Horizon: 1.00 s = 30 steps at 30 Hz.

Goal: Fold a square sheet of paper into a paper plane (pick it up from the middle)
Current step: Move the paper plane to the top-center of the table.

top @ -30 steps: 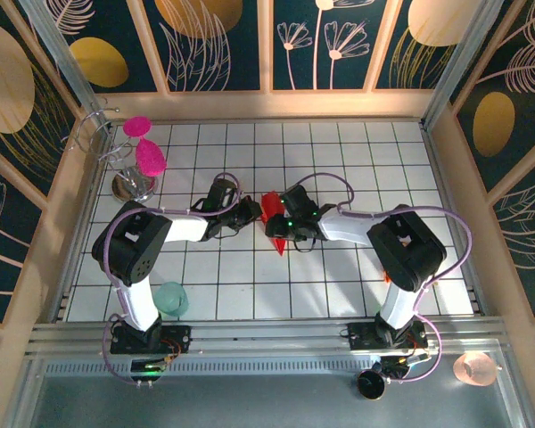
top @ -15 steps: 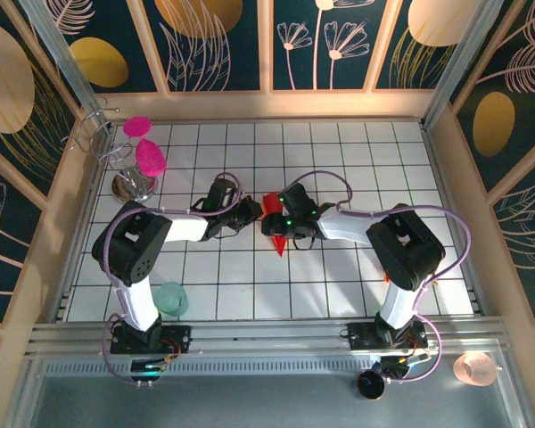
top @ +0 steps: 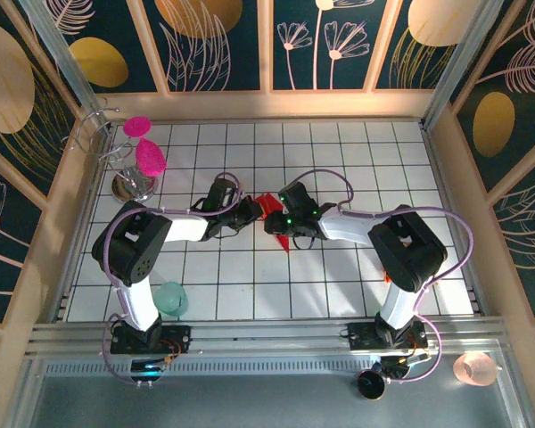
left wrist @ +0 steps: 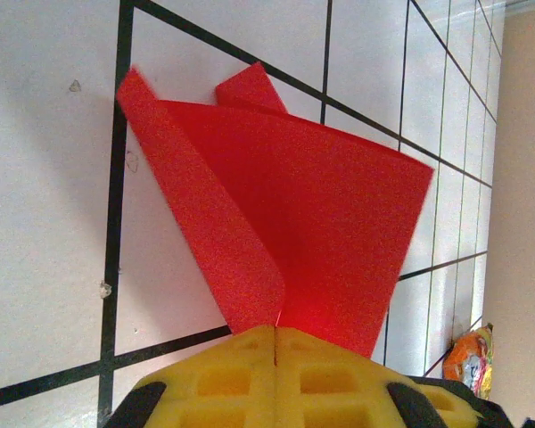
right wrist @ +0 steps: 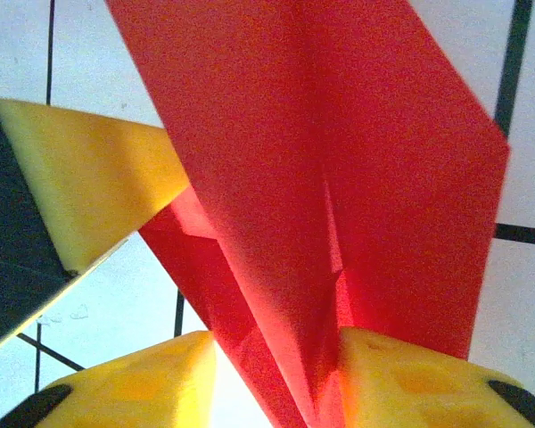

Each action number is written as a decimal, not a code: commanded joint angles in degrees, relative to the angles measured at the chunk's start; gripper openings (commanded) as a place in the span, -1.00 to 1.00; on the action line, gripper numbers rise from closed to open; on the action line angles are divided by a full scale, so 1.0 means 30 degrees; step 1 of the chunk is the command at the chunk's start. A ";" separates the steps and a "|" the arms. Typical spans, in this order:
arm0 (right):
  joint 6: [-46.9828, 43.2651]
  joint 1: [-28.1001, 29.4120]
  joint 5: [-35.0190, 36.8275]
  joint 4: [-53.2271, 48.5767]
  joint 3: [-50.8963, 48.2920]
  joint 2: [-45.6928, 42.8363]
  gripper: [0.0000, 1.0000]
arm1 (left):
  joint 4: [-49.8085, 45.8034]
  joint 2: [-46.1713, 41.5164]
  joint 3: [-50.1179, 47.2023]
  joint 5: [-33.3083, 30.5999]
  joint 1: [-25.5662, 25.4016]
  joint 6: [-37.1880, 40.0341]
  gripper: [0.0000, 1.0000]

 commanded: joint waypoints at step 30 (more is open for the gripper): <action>-0.0122 -0.0016 0.0849 -0.0521 -0.0252 -0.0487 -0.24 | -0.0811 0.0157 0.0700 0.0240 0.0030 0.0550 -1.00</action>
